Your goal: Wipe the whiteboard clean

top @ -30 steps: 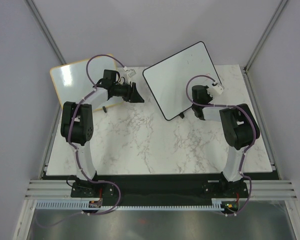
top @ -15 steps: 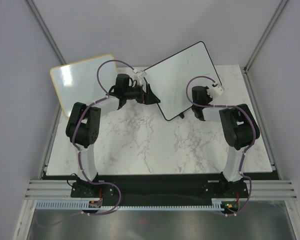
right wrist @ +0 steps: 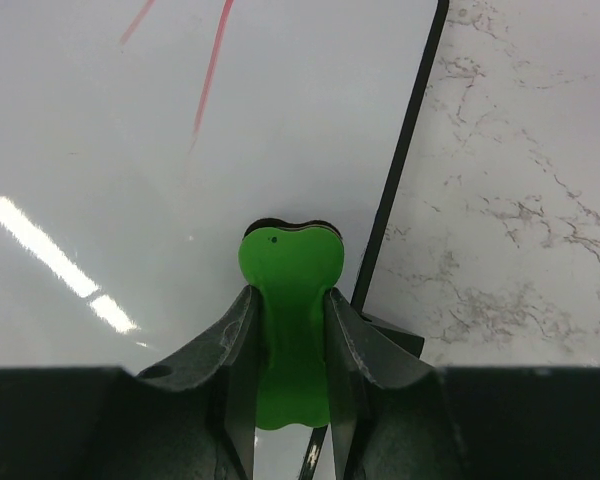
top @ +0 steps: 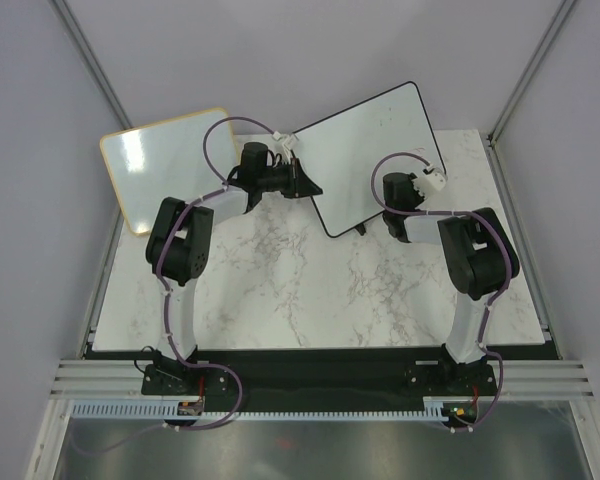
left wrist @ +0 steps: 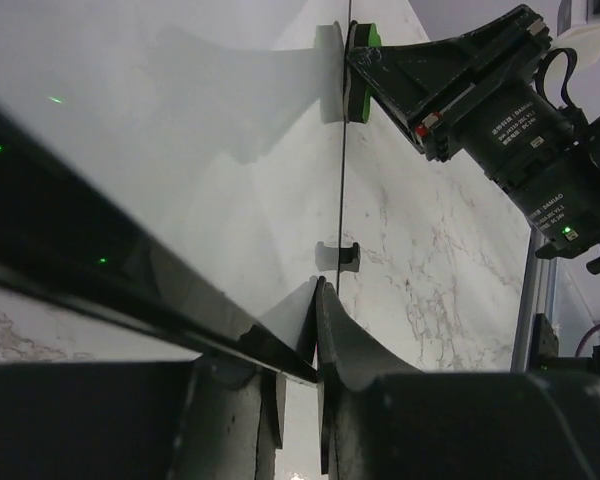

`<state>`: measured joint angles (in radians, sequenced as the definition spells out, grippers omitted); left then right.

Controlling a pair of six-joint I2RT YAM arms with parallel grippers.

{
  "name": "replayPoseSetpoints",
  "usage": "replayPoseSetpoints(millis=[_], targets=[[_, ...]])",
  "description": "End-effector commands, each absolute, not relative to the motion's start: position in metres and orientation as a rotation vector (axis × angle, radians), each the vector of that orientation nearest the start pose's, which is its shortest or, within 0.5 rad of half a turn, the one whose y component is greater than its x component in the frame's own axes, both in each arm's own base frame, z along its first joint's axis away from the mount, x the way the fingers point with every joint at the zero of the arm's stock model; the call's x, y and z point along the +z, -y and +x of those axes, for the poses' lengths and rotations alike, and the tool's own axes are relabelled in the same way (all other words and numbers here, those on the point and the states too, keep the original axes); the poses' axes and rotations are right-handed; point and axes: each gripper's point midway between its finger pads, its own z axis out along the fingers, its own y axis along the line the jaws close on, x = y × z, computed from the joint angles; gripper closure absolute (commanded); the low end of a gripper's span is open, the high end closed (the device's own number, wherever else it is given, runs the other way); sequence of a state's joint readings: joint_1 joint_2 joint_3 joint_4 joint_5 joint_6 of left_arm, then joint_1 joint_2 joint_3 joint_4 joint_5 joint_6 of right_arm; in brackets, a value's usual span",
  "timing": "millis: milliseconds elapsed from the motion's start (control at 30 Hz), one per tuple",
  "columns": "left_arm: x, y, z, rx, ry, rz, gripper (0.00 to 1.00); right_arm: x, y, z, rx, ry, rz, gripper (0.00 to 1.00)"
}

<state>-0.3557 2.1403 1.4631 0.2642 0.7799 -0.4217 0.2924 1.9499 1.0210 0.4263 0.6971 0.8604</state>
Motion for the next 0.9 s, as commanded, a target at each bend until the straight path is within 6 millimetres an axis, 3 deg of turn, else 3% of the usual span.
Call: replayPoseSetpoints(millis=[0,200,367,500,667,867], targets=[[0.117,0.312,0.466,-1.184,-2.02,0.518,0.98,0.043,-0.082,0.493,0.083,-1.822,0.873,1.0],[0.108,0.274,0.46,-1.071,-2.12,0.554,0.98,0.073,-0.091,0.504,0.146,-1.824,0.699,1.0],[0.114,0.242,0.457,-1.001,-2.135,0.585,0.98,0.074,-0.086,0.503,0.185,-1.848,0.639,1.0],[0.102,0.241,0.446,-1.011,-2.145,0.634,0.98,0.066,-0.097,0.505,0.245,-1.865,0.627,1.0],[0.097,0.244,0.448,-1.029,-2.155,0.624,0.98,0.061,-0.092,0.505,0.205,-1.854,0.692,1.0],[0.106,0.244,0.459,-0.997,-2.126,0.612,0.98,0.022,-0.121,0.478,0.136,-1.971,0.712,1.0]])
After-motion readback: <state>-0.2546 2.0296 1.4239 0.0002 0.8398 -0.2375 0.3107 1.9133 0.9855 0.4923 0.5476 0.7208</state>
